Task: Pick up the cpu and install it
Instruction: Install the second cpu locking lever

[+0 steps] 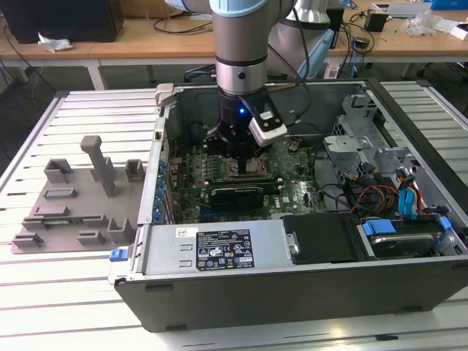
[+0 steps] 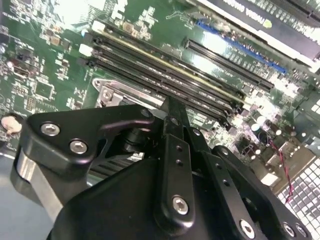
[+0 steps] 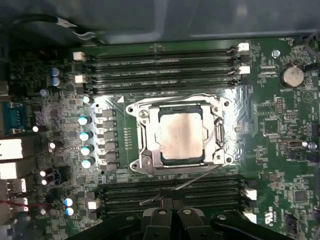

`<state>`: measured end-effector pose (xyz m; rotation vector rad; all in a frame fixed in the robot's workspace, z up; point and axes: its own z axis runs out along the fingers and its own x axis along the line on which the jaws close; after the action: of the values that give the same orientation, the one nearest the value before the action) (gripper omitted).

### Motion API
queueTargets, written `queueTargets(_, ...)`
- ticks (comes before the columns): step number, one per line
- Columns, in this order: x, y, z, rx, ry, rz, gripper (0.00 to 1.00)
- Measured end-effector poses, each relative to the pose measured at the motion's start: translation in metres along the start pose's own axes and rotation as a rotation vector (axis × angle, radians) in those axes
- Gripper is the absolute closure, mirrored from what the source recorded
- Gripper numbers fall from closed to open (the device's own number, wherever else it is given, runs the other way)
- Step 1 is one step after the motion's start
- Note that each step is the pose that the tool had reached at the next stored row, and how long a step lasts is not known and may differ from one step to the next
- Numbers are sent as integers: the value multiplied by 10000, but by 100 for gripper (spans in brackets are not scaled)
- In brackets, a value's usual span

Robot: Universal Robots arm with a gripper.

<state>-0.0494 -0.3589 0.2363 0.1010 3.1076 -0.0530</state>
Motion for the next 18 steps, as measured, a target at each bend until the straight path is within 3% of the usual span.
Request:
queueTargets(2,4,-31,19,-105,0,-116,89)
queueTargets(7,3,-72,49,-209,-38,-410,89)
queueTargets(12,3,-79,53,-506,-82,-702,89)
queueTargets(14,10,-119,62,-964,-83,-776,89)
queueTargets(15,20,-180,77,-1190,-77,-790,89)
queueTargets(18,46,-222,91,-1420,-71,-796,89)
